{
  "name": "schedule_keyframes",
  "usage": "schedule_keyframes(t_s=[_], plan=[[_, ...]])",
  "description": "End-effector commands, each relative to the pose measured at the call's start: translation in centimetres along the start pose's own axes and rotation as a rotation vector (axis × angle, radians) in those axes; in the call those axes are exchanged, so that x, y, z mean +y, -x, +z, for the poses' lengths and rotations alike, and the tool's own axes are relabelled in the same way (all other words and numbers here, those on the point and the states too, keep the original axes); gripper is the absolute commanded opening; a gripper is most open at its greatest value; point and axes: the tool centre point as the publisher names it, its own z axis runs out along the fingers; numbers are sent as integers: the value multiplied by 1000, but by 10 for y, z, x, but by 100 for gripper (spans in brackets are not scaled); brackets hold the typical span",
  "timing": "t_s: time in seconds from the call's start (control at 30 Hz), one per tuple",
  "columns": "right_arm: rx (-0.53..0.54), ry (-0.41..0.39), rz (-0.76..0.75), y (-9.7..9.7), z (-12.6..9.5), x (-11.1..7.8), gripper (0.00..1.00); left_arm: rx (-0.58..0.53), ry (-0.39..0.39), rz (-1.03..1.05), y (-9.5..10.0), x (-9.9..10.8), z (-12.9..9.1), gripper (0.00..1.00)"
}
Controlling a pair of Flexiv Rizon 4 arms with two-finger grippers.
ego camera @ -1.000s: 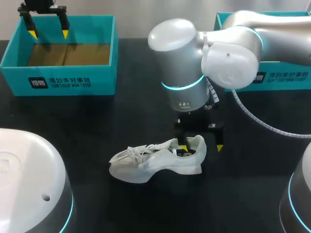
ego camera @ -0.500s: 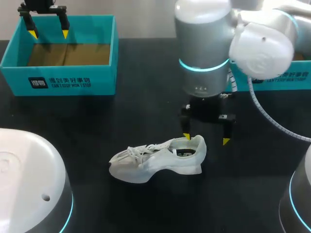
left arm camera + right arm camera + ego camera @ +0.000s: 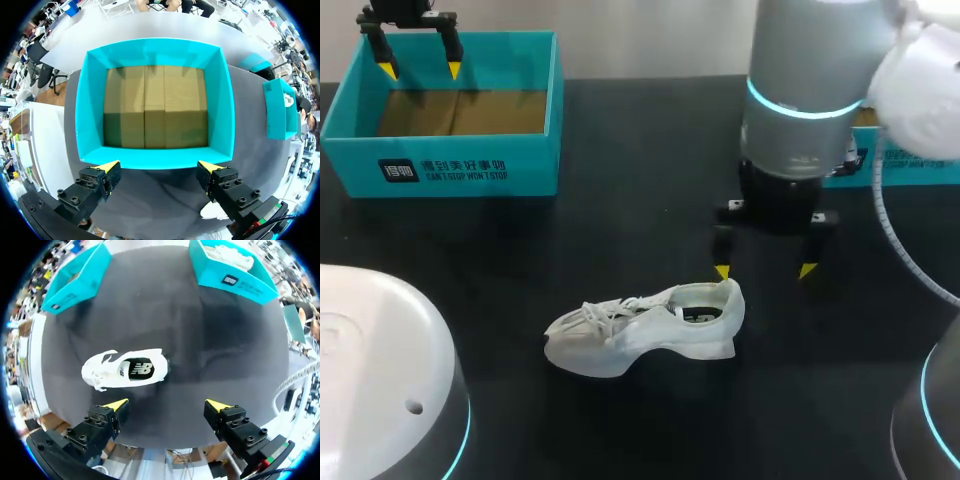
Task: Take the shoe out of the shoebox, open the shoe tongue, remove and reinsert the insole, then place the shoe into the shoebox
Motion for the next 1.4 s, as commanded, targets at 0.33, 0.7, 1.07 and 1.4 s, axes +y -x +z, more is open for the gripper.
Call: schedule_keyframes(t_s=[0.33, 0.7, 1.07, 1.4], plan=[[449, 53, -335, 12, -1, -8, 100, 0, 0, 0, 0, 0, 0, 100], [716, 255, -662, 69, 1, -8, 100, 0, 0, 0, 0, 0, 0, 100], [932, 299, -1021, 87, 3, -12, 100, 0, 0, 0, 0, 0, 0, 100], [994, 510, -1035, 109, 26, -1, 100, 0, 0, 0, 0, 0, 0, 100]])
